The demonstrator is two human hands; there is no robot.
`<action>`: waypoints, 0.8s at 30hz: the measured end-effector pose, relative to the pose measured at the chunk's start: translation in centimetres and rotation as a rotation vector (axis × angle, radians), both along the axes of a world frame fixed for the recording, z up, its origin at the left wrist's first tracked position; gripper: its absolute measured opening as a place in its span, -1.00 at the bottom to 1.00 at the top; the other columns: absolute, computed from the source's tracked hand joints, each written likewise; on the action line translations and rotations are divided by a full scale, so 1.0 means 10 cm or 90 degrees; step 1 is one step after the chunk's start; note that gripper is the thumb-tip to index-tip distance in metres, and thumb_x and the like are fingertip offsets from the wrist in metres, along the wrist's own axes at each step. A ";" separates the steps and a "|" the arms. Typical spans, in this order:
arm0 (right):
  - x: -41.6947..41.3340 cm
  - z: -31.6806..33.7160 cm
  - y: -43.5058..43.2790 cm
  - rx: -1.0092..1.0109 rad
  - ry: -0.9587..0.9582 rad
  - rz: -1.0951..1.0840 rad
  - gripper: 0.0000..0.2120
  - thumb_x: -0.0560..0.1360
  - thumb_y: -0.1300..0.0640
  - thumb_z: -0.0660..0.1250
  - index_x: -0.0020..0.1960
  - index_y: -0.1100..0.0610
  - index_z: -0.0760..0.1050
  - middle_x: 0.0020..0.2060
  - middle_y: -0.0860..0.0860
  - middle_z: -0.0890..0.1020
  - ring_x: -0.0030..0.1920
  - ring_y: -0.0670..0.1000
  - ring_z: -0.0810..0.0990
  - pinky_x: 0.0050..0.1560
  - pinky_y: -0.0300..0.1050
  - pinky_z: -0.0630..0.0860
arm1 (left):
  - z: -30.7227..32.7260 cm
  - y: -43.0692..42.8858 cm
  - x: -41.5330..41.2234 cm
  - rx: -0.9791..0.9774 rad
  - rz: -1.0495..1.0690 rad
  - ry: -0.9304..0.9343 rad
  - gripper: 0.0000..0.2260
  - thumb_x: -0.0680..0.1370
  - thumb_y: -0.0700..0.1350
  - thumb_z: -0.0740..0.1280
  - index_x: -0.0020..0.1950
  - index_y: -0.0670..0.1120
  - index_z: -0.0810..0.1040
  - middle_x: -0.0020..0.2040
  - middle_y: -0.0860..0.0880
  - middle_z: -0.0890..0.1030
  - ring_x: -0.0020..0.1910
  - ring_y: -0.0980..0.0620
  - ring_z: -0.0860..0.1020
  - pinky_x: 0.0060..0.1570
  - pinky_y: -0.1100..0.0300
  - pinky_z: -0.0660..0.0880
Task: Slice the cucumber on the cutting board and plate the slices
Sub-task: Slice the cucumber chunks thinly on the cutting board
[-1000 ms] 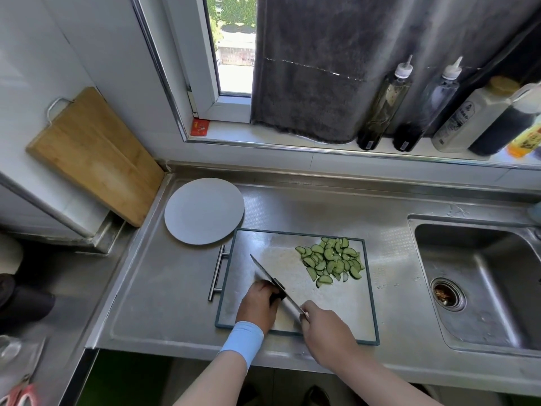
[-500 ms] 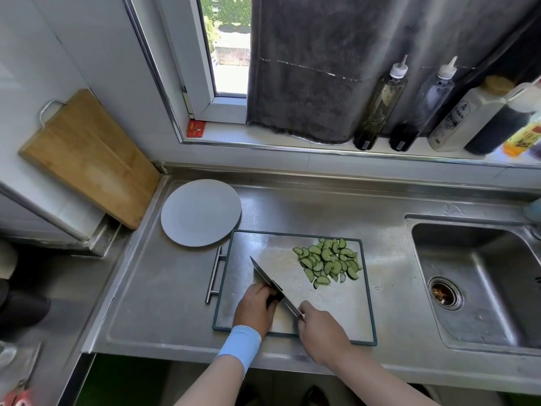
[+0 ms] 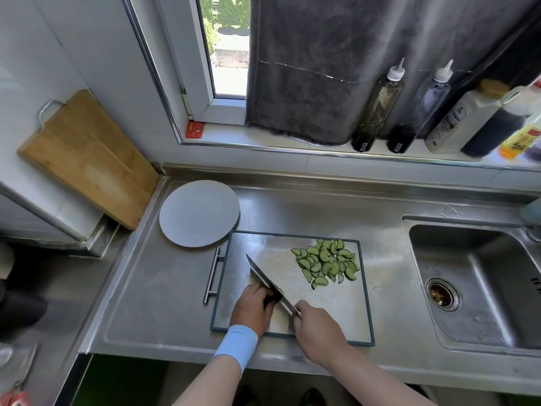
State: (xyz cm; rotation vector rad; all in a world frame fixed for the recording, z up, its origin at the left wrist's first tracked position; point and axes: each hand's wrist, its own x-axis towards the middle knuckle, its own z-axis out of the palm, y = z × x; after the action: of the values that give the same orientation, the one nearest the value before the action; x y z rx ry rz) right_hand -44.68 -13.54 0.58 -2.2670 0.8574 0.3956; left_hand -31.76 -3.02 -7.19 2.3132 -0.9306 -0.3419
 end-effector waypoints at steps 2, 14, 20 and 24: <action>-0.06 0.02 0.01 -0.009 -0.009 0.003 -0.85 0.63 0.04 0.07 0.07 0.00 0.41 -0.21 0.00 0.59 -0.22 0.04 0.53 -0.26 -0.04 0.42 | 0.02 -0.01 -0.01 -0.004 0.006 0.005 -0.91 0.46 -0.10 0.40 -0.06 0.02 0.62 -0.06 0.06 0.59 -0.03 0.09 0.50 -0.05 0.34 0.41; -0.16 -0.02 0.02 -0.006 0.018 0.006 -0.91 0.63 0.04 0.06 0.01 -0.01 0.33 -0.24 0.01 0.57 -0.24 0.07 0.52 -0.31 -0.04 0.36 | 0.00 0.00 -0.02 -0.013 0.018 0.009 -0.91 0.44 -0.10 0.42 -0.06 0.02 0.63 -0.08 0.07 0.59 -0.07 0.11 0.51 -0.08 0.35 0.42; 0.04 -0.08 0.04 0.018 0.028 -0.006 -0.92 0.61 0.09 0.06 0.01 0.04 0.32 -0.21 0.05 0.56 -0.21 0.11 0.53 -0.25 -0.02 0.40 | -0.02 0.02 -0.03 -0.013 0.008 -0.006 -0.88 0.41 -0.16 0.42 -0.08 -0.01 0.60 -0.08 0.06 0.58 -0.08 0.06 0.52 -0.14 0.24 0.49; 0.11 -0.08 0.04 0.023 0.027 -0.008 -0.88 0.61 0.09 0.06 0.05 0.06 0.35 -0.20 0.05 0.57 -0.20 0.12 0.51 -0.24 -0.03 0.39 | -0.04 0.03 -0.02 -0.022 -0.005 -0.011 -0.87 0.42 -0.19 0.41 -0.07 -0.02 0.60 -0.07 0.05 0.56 -0.05 0.06 0.50 -0.10 0.23 0.49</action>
State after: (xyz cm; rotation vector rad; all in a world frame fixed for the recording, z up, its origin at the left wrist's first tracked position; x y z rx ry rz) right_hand -43.57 -13.16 -0.21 -2.2259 0.8792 0.4507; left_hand -31.95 -2.76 -7.62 2.2847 -0.9479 -0.3071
